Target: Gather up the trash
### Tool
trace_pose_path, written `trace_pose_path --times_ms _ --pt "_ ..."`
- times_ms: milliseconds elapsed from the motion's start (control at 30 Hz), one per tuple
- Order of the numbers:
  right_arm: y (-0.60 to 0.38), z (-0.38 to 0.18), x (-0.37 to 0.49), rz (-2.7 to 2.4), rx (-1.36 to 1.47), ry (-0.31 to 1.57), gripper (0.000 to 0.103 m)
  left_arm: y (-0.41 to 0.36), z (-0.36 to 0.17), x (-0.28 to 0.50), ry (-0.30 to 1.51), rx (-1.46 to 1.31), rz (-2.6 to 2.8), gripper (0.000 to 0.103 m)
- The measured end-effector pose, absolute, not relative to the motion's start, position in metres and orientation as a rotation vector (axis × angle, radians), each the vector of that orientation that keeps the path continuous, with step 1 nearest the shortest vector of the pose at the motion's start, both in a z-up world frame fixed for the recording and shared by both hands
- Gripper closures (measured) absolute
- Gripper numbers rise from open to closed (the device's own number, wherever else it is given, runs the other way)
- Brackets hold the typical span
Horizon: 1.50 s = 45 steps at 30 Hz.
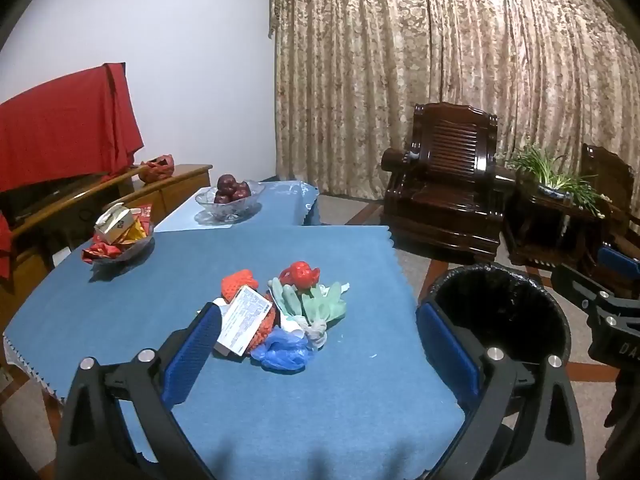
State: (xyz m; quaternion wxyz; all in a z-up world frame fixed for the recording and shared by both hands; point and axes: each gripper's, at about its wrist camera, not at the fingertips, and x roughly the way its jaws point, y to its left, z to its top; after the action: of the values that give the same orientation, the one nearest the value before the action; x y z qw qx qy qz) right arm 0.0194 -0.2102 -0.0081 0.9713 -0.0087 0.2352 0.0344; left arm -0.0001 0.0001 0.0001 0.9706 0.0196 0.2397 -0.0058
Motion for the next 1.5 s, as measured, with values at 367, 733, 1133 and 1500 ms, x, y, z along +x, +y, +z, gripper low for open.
trace_pose_path --times_ms 367,733,1133,1500 --pt "-0.2105 -0.0071 0.019 0.067 -0.019 0.47 0.005 0.0006 0.0007 0.0017 0.482 0.045 -0.011 0.006" --pt "-0.2112 -0.0093 0.0218 0.068 -0.017 0.466 0.005 0.0018 0.0071 -0.0012 0.477 0.047 -0.009 0.006" --pt "-0.2133 -0.0057 0.0178 0.066 -0.018 0.465 0.005 0.0018 0.01 0.0005 0.474 0.046 -0.008 0.006" --pt "-0.2125 -0.0059 0.0177 0.067 -0.018 0.464 0.005 0.0021 0.0084 0.0003 0.473 0.045 -0.008 0.006"
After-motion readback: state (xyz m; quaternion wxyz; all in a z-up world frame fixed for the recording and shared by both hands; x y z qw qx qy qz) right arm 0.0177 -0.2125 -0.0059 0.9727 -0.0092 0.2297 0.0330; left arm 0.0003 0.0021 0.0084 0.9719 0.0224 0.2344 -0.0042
